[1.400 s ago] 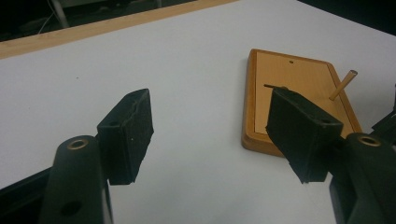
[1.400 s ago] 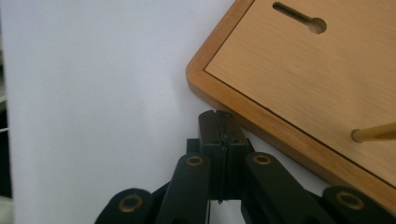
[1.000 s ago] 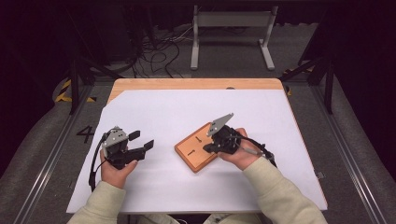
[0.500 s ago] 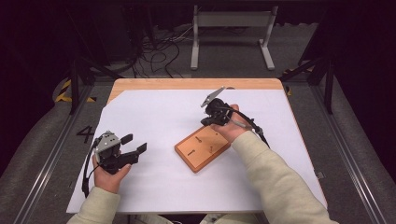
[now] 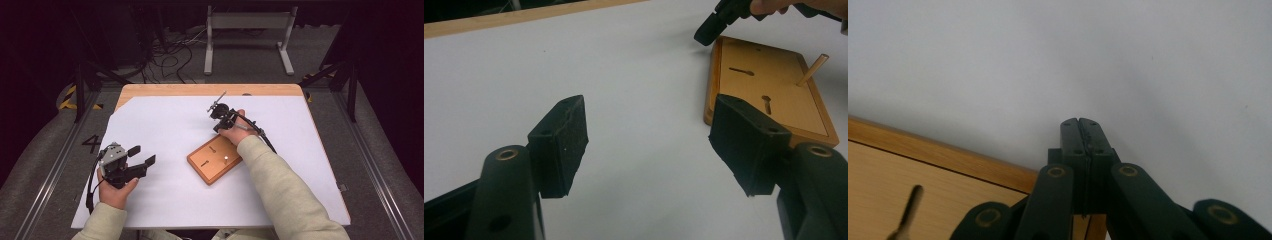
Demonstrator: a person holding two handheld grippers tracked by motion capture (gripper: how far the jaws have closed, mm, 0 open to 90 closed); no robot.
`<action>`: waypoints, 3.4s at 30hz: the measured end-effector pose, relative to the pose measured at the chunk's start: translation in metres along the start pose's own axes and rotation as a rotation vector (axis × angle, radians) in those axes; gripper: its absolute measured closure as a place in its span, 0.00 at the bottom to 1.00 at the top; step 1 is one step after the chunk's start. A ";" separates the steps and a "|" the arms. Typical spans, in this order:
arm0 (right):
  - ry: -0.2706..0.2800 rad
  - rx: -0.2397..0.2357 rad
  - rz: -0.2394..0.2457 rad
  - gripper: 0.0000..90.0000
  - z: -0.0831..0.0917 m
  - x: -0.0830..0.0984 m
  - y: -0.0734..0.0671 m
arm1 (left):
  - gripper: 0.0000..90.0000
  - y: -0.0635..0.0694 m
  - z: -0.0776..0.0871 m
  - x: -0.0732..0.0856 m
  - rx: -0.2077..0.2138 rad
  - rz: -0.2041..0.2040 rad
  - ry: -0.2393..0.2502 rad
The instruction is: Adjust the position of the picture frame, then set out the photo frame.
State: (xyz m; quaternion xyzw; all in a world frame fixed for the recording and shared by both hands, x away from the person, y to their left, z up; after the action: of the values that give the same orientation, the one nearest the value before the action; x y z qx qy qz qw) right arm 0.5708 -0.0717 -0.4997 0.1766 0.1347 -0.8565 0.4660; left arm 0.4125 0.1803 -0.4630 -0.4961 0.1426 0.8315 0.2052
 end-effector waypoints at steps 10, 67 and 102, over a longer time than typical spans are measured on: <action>-0.095 -0.008 -0.016 1.00 0.003 0.016 0.001 | 0.35 0.007 -0.001 -0.002 0.020 -0.006 0.006; 0.393 0.050 -0.099 1.00 0.135 0.144 -0.045 | 1.00 0.158 -0.038 0.052 0.579 -0.529 -0.486; 0.567 0.128 -0.062 0.66 0.161 0.162 -0.048 | 0.56 0.102 -0.024 -0.037 0.372 -0.177 0.024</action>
State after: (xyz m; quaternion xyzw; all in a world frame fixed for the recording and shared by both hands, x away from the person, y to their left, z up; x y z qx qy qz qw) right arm 0.4202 -0.2318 -0.4206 0.4335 0.2107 -0.7936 0.3713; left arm 0.3971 0.0726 -0.4380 -0.4702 0.2519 0.7635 0.3640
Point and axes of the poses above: each handheld gripper's, and its own axes: z roughly backward along the jaws, x roughly out of its underside, y roughly to its right, the point moved 9 cm from there along -z, roughly forward along the jaws, and after that the axes turned 8 degrees about -x, right-handed, at the moved point
